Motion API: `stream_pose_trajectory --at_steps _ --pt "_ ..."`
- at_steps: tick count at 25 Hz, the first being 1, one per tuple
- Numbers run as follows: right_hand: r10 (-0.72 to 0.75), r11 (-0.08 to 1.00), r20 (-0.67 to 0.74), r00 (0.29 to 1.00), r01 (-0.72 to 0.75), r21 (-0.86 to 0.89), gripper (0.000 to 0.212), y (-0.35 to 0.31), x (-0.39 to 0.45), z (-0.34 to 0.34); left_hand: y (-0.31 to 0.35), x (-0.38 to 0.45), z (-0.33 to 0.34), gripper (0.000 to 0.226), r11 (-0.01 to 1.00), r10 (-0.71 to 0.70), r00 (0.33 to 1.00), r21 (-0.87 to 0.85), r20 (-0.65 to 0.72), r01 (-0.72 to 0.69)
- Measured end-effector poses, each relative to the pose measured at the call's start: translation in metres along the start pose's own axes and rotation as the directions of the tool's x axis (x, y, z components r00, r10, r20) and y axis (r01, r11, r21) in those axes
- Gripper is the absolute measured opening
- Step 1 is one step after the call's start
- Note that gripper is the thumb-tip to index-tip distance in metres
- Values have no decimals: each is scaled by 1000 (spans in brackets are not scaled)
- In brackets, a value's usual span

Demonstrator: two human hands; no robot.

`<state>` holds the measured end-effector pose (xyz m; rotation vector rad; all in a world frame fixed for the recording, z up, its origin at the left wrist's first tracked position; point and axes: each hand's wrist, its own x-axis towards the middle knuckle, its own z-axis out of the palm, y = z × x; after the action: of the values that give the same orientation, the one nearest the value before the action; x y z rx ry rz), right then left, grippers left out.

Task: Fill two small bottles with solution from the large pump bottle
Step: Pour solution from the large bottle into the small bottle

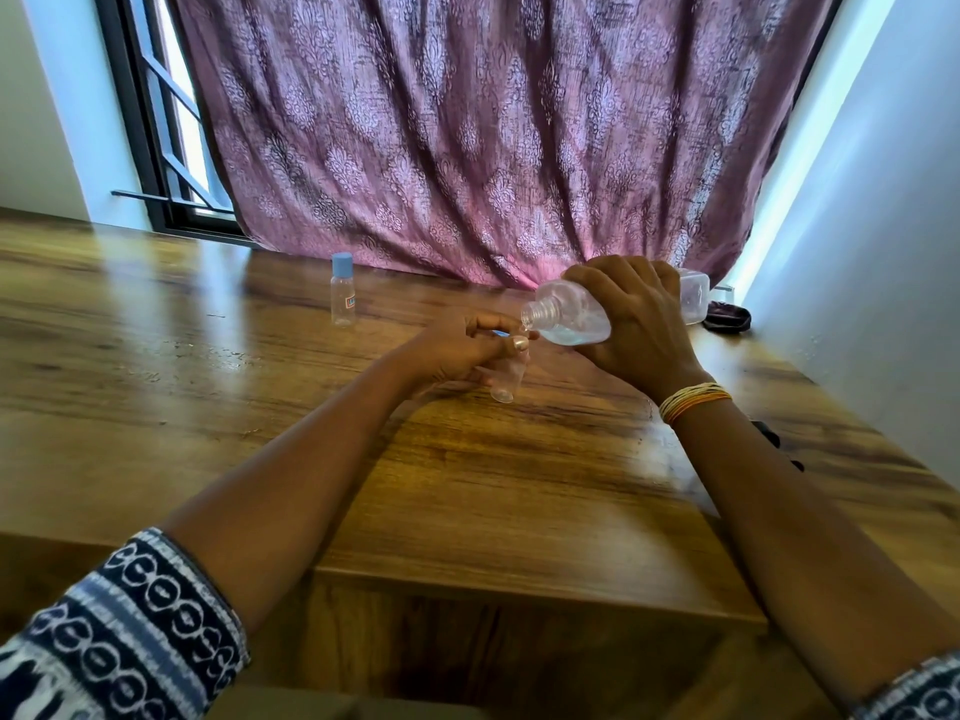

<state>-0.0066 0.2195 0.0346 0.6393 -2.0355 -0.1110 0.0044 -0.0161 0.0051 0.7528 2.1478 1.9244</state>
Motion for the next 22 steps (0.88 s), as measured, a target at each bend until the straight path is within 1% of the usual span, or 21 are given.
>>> stream_pose_trajectory --at_steps 9,22 --pt "-2 1000 8 1000 3 -15 56 2 -1 2 0 2 -1 26 1000 -15 1000 22 3 15" --pt "-15 1000 -31 999 14 -25 56 2 0 2 4 -1 1 27 1000 -5 1000 8 8 5"
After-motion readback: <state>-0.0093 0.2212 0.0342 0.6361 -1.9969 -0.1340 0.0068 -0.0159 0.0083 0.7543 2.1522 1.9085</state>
